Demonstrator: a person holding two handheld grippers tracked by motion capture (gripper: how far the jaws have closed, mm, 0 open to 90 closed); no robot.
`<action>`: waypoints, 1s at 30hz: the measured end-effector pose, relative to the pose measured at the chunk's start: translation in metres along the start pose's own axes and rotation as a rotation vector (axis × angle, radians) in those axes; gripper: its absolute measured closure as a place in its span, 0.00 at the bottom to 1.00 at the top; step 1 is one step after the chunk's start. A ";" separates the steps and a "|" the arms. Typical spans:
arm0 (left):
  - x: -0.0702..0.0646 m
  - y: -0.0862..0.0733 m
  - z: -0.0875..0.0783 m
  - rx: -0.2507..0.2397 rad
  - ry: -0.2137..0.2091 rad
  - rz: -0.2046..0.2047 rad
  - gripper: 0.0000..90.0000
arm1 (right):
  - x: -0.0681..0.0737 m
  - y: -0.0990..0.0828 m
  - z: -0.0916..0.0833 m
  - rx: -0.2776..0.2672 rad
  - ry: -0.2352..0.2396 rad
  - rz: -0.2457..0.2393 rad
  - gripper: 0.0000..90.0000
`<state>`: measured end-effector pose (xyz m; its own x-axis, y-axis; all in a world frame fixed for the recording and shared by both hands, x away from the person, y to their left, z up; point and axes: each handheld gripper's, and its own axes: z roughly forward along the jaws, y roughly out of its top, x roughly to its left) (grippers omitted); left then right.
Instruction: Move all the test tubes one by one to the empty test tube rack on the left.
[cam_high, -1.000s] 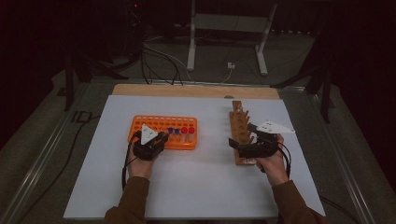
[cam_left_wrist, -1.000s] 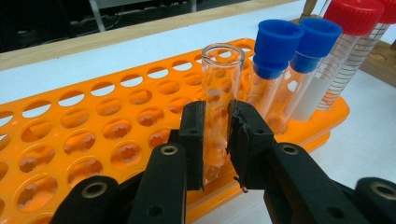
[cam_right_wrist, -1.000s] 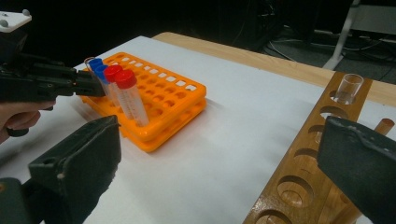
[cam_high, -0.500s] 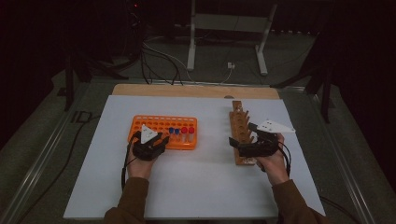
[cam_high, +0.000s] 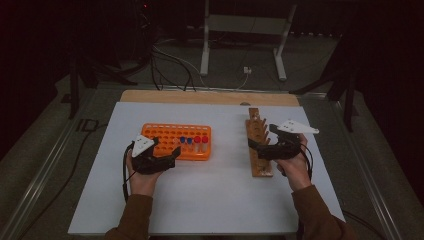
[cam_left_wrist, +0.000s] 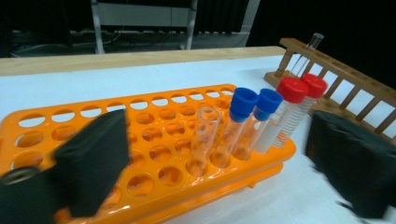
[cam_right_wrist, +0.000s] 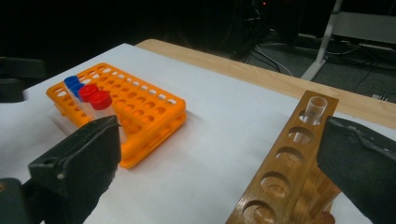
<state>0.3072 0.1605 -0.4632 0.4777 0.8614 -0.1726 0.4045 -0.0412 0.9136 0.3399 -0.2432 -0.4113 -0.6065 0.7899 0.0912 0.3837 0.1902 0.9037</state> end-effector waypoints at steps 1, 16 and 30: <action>0.000 0.000 -0.001 -0.005 0.001 -0.004 0.02 | -0.001 0.002 0.001 0.000 -0.003 0.000 0.00; -0.004 0.008 -0.025 -0.061 0.062 0.022 0.01 | -0.020 0.025 0.011 -0.008 -0.073 -0.001 0.00; -0.007 0.006 -0.020 -0.048 0.069 0.037 0.01 | -0.058 0.028 0.049 0.060 -0.156 0.049 0.12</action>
<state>0.2904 0.1645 -0.4491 0.4364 0.8925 -0.1144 0.3490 -0.0507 0.9357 0.4195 -0.2553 -0.4121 -0.4723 0.8791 0.0642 0.4538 0.1801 0.8727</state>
